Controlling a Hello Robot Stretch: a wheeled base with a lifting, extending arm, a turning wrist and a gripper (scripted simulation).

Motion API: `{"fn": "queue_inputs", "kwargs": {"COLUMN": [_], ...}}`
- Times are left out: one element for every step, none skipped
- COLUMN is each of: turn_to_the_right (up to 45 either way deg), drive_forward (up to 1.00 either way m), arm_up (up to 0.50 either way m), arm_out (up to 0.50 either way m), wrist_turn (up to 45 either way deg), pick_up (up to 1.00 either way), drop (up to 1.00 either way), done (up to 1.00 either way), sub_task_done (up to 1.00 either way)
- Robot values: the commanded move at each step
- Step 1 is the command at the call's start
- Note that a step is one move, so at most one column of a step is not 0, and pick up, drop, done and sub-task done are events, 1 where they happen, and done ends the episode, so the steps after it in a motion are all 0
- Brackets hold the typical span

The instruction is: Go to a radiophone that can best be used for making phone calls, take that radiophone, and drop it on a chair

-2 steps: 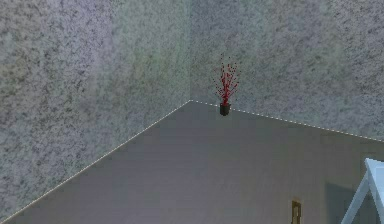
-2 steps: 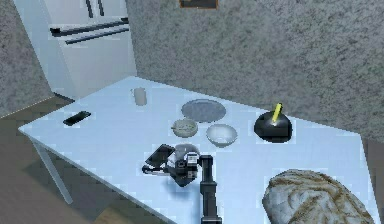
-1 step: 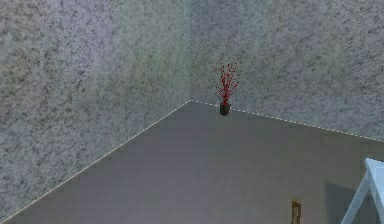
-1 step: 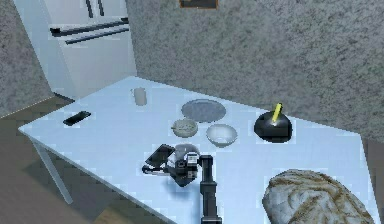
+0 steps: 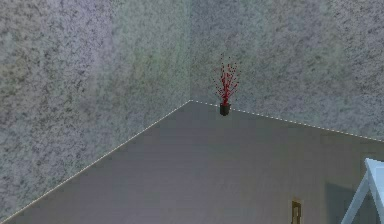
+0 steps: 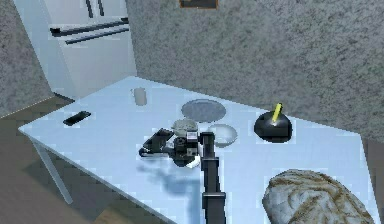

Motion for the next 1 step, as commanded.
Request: {"fn": "queue_inputs", "kwargs": {"turn_to_the_right": [0.0], "drive_forward": [0.00], "arm_up": [0.26], "arm_out": [0.00], "wrist_turn": [0.0], "pick_up": [0.00], "drop": [0.00], "done": [0.00], "sub_task_done": [0.00]}}
